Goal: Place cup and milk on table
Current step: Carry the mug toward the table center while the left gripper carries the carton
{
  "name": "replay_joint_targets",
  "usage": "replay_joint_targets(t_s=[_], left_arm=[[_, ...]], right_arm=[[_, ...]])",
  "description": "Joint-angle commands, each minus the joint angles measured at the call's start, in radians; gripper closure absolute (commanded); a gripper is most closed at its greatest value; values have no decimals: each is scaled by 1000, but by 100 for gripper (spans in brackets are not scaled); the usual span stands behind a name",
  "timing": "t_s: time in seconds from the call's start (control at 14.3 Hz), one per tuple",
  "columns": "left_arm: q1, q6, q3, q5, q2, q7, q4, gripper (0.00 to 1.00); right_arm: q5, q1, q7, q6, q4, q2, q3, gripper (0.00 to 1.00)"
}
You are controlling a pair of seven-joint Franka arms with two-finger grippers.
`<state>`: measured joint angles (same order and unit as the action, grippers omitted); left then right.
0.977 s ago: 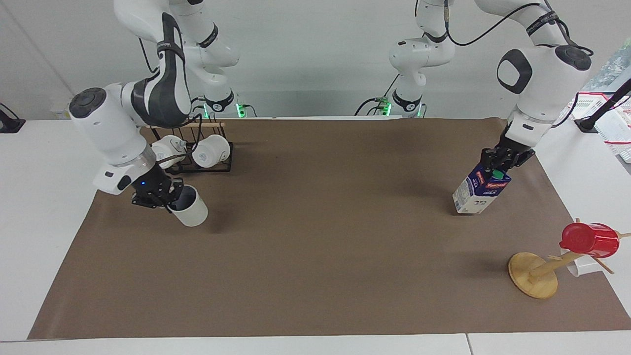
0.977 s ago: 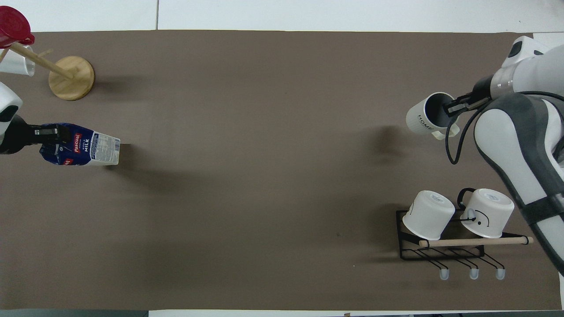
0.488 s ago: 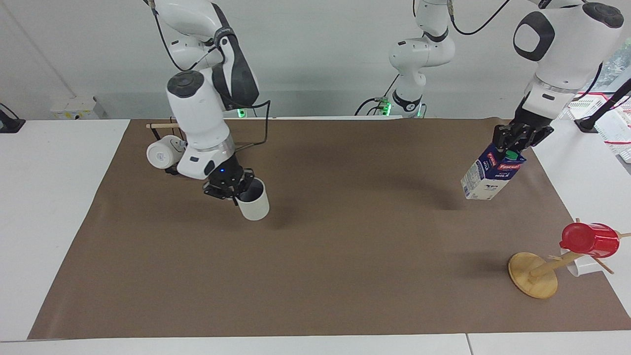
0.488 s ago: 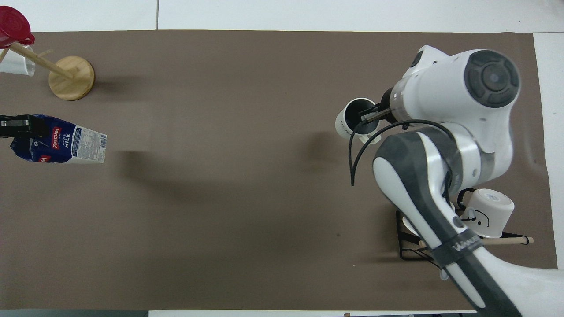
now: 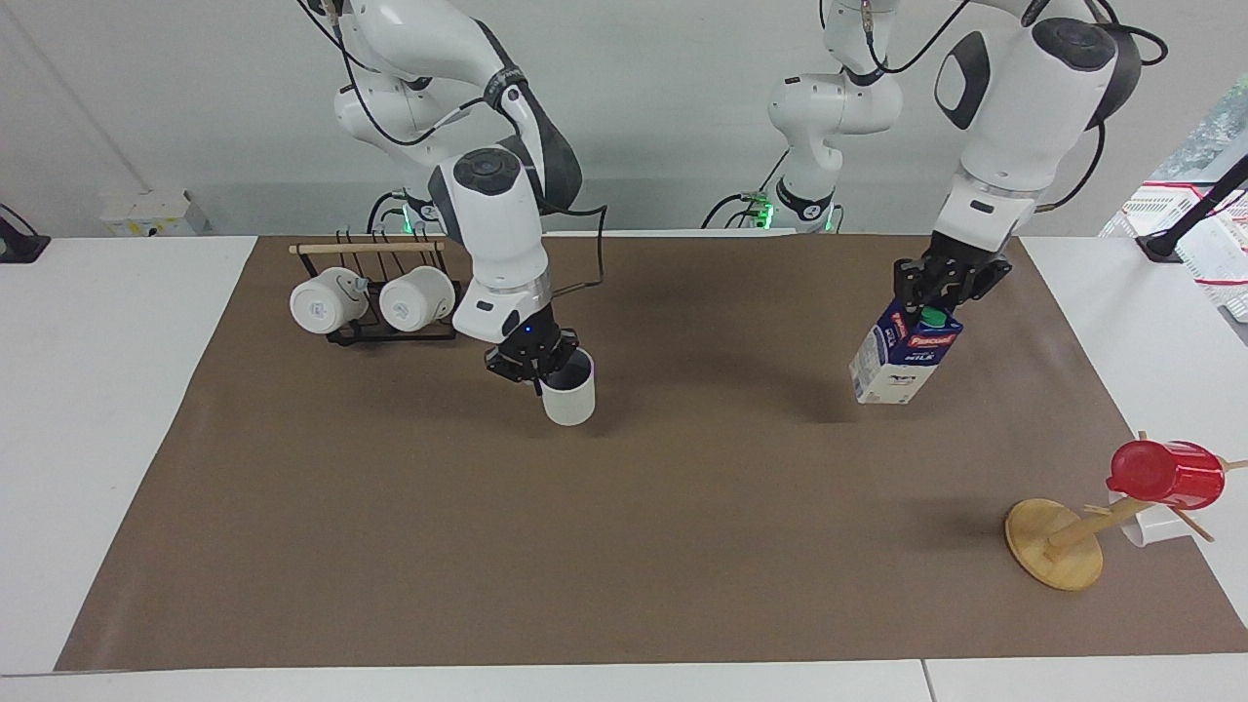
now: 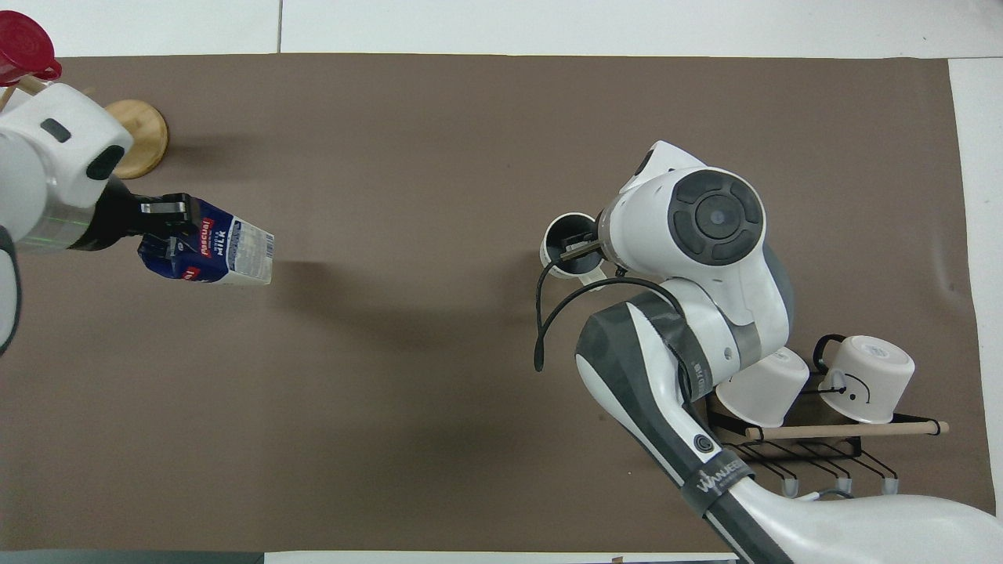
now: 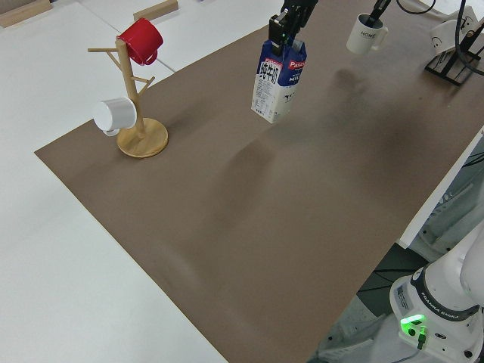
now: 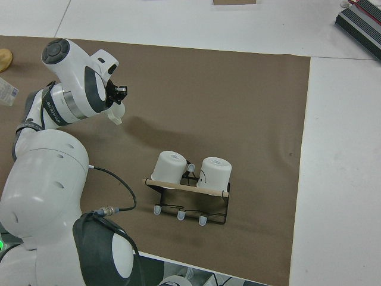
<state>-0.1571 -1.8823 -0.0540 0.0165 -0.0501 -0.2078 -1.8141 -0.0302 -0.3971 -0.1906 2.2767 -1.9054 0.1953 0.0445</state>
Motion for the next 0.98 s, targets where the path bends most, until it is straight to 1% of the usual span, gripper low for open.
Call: replay_joint_targets(t_s=[0.0, 0.07, 0.14, 0.21, 0.35, 0.49, 0.56, 0.7, 0.84, 0.91], left_arm=[[-99, -29, 10, 26, 35, -97, 24, 100], [-145, -41, 10, 26, 38, -176, 25, 100], [-195, -61, 10, 34, 67, -265, 39, 100], [-234, -63, 10, 42, 90, -333, 70, 100], [-303, -51, 10, 56, 153, -438, 142, 100], [-357, -58, 10, 92, 212, -510, 189, 100], [-375, -66, 10, 97, 229, -531, 193, 100], [-412, -66, 10, 115, 266, -536, 199, 100], [-433, -67, 10, 135, 311, -536, 245, 100], [-437, -67, 10, 137, 326, -536, 249, 100]], right_arm=[[-22, 4, -32, 58, -34, 3, -2, 100], [-22, -5, -36, 61, -34, 10, -2, 100], [-23, -8, -52, 66, -34, 28, -2, 100], [-27, -11, -61, 81, -34, 45, -3, 100], [-33, -11, -64, 80, -43, 50, -2, 100], [-33, -11, -67, 95, -83, 41, -2, 100], [-33, -11, -72, 95, -86, 39, -2, 100], [-33, -11, -124, 107, -98, 38, -2, 100], [-33, -29, -142, 107, -100, 41, -2, 100], [-33, -28, -141, 104, -97, 41, -2, 77]])
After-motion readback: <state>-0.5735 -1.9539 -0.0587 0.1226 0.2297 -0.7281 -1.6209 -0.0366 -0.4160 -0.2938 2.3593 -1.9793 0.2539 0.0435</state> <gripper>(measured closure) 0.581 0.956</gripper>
